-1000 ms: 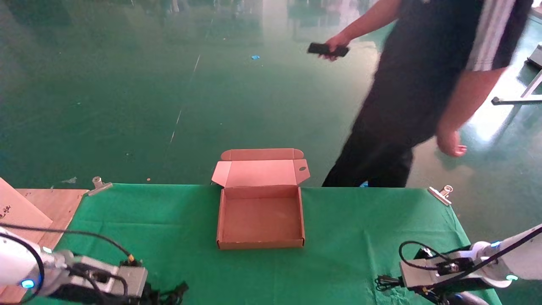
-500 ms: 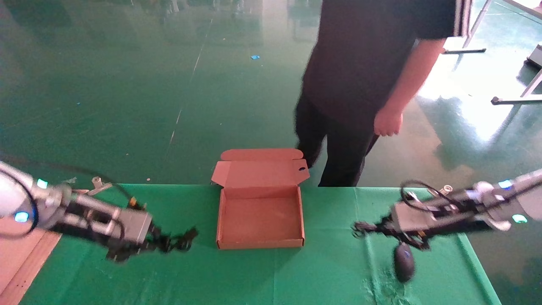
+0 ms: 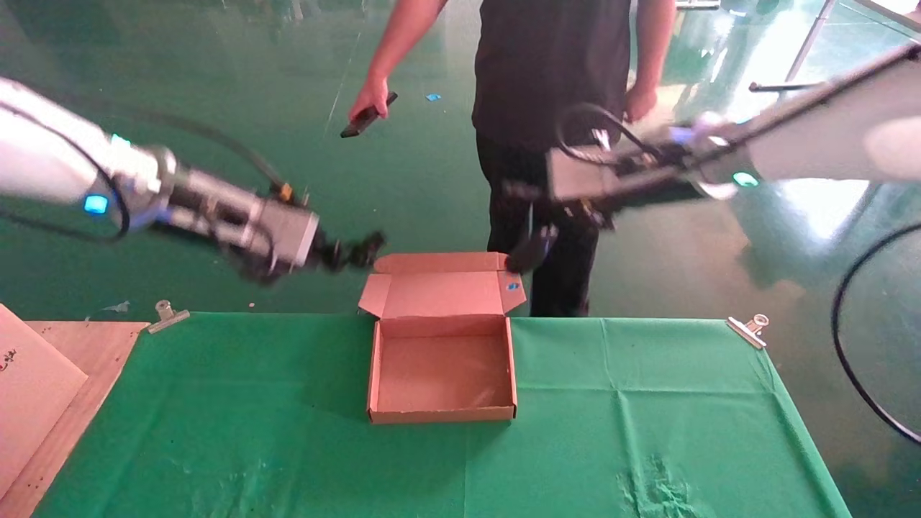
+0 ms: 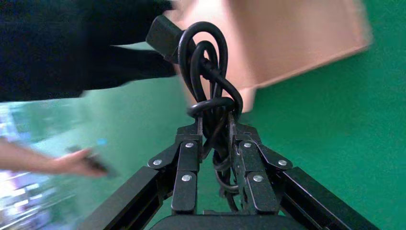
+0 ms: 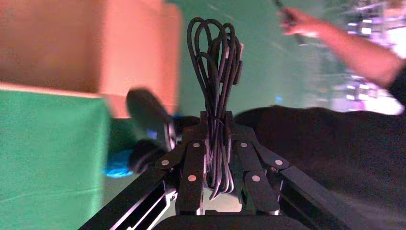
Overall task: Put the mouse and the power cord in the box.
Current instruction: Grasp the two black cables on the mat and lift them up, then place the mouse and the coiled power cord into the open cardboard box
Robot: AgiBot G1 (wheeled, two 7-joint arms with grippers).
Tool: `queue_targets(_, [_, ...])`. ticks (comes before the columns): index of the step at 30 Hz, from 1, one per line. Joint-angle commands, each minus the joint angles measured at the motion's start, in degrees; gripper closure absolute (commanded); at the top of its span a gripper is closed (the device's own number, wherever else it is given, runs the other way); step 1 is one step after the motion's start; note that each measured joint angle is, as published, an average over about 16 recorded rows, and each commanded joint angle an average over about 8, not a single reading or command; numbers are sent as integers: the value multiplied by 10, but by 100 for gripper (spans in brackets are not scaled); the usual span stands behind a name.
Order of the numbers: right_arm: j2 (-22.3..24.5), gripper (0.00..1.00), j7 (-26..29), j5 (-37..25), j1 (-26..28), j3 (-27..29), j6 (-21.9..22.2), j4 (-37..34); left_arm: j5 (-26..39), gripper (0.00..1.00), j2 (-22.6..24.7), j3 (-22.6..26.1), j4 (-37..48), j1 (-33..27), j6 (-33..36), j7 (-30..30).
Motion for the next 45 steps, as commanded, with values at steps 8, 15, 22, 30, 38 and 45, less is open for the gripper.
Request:
queue_targets(8, [-27,100,15,12,8,2,54,21,-10,100,38,-9,13,-26,-60,17])
queue_targets(15, [-26,100,23,17,6,-6,41,31,-19,100,48,-14,24,-25,-39,30])
queue_targets(22, [-24,100,31,21,7,-14,22,34,-31,100,53,-21,28,-16,-32,42])
queue_targets(30, [-9,100,33,24,30,-19,-18,16,-73,100,64,-45,-7,70,-41,124])
queue_targets(38, [12,100,16,24,50,-21,-78,-7,-143,100,74,-74,-86,197,-184,216])
queue_targets(45, [19,100,-2,24,47,-21,-100,-21,-147,100,77,-23,-156,282,-344,241])
